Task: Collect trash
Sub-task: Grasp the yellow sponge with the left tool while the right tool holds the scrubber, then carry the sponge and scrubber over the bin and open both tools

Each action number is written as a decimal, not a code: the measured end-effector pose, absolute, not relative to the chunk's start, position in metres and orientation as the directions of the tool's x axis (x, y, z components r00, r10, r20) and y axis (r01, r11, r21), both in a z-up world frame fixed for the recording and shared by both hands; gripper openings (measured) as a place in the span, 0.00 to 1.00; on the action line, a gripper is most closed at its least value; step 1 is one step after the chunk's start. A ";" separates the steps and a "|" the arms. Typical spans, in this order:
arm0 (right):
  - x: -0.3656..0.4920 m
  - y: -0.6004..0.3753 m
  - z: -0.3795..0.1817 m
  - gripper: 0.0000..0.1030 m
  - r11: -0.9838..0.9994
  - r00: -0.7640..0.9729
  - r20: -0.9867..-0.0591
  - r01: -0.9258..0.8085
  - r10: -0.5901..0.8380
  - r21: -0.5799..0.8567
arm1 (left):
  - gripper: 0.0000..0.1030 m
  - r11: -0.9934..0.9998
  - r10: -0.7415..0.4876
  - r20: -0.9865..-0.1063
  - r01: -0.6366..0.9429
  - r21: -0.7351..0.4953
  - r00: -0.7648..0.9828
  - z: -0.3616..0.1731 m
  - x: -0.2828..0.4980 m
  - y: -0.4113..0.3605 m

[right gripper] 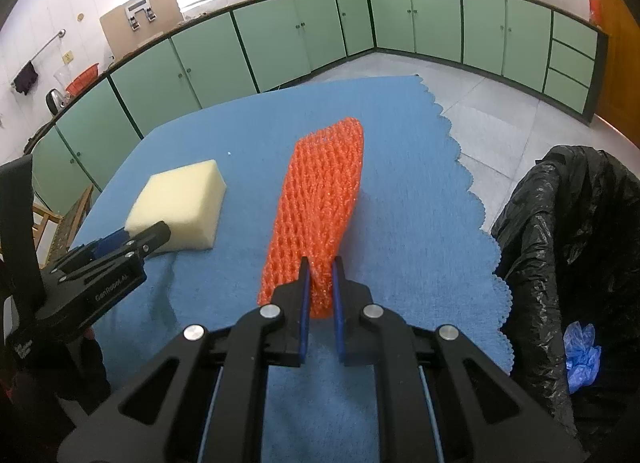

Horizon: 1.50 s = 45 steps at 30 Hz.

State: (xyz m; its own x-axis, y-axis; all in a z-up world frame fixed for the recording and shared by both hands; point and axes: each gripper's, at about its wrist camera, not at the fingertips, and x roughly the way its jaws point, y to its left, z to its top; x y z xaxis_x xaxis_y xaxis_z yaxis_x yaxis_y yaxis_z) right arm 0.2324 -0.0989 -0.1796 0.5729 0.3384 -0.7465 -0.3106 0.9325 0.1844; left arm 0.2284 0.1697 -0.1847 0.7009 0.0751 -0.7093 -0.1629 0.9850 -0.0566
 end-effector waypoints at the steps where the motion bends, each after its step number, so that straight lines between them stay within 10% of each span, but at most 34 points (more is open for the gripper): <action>1: 0.232 -0.099 -0.179 0.09 0.932 0.573 -0.746 -0.312 0.339 0.184 | 0.43 0.985 0.074 -0.707 -0.165 -0.060 0.704 -0.184 0.228 0.170; 11: 0.229 -0.107 -0.172 0.09 0.932 0.587 -0.734 -0.310 0.343 0.187 | 0.18 0.986 0.036 -0.683 -0.136 -0.093 0.729 -0.170 0.219 0.161; 45: 0.149 -0.201 -0.057 0.08 0.956 0.790 -0.538 -0.238 0.293 0.171 | 0.16 0.989 -0.137 -0.539 0.087 -0.117 0.831 -0.072 0.162 0.092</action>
